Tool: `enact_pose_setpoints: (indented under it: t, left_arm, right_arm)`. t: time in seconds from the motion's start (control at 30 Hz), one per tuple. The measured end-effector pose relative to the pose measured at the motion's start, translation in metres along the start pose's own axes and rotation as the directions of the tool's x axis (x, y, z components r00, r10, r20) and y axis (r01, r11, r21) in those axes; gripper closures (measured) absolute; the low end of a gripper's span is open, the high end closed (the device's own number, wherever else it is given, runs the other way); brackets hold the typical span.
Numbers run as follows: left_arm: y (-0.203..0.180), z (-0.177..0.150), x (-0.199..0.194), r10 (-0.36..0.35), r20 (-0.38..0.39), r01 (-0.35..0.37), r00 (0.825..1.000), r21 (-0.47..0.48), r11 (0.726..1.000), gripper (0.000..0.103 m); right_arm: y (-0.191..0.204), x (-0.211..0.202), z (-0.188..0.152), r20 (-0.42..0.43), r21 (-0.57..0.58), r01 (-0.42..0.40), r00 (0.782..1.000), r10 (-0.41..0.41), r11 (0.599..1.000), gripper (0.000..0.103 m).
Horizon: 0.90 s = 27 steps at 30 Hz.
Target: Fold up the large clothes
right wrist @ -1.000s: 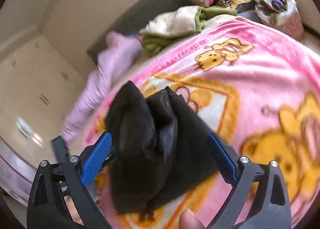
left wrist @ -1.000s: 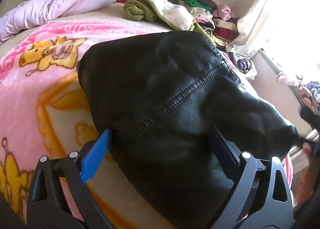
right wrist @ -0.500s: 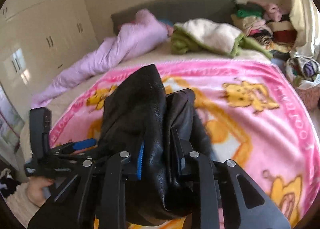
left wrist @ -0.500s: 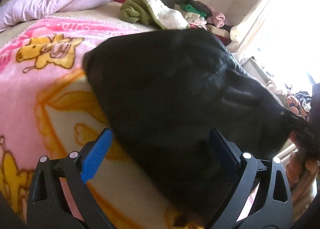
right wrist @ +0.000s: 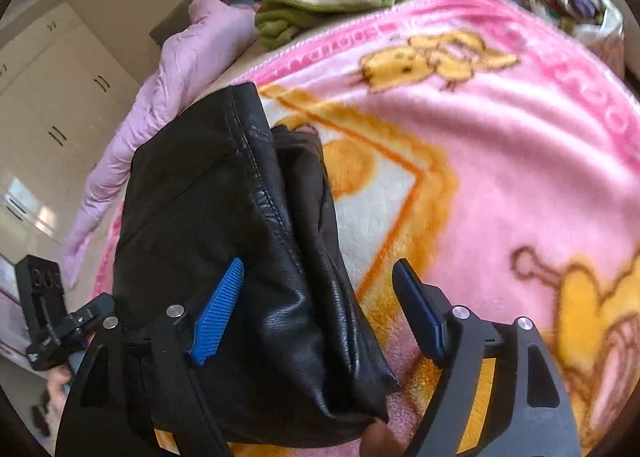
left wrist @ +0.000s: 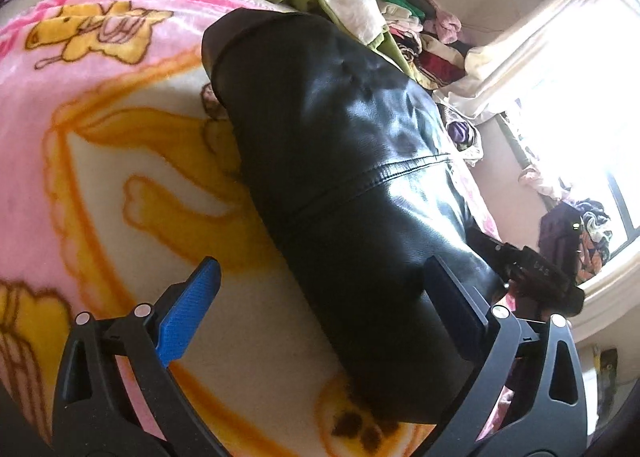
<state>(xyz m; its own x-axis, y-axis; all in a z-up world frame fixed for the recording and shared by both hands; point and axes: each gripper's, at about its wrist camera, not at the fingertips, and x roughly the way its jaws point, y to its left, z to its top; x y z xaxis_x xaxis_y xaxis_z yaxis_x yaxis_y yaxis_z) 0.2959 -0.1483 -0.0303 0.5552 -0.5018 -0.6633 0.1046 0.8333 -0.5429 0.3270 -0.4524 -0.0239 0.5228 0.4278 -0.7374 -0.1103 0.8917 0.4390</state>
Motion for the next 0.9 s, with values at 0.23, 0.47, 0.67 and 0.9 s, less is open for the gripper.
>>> enact_pose_setpoints:
  t: [0.23,0.47,0.67,0.9]
  left_arm:
    - [-0.004,0.002,-0.001,0.018,-0.013,-0.018,1.0,0.027,0.999,0.008]
    - [-0.011,0.009,-0.005,0.048,-0.022,-0.046,0.999,0.092,0.995,0.008]
    - [-0.012,0.012,-0.006,0.058,-0.025,-0.054,0.998,0.123,0.991,0.008]
    - [-0.008,0.011,-0.014,0.114,-0.014,-0.11,0.993,0.153,0.982,0.009]
  right_arm:
    - [-0.024,0.023,-0.004,-0.117,0.135,-0.166,0.976,0.182,0.977,0.026]
    - [0.006,0.026,-0.022,-0.157,0.159,-0.2,0.962,0.225,0.967,0.03]
    - [0.032,0.02,-0.051,-0.138,0.193,-0.226,0.957,0.255,0.955,0.03]
    - [0.078,-0.002,-0.085,-0.014,0.098,-0.089,0.996,0.091,0.991,0.03]
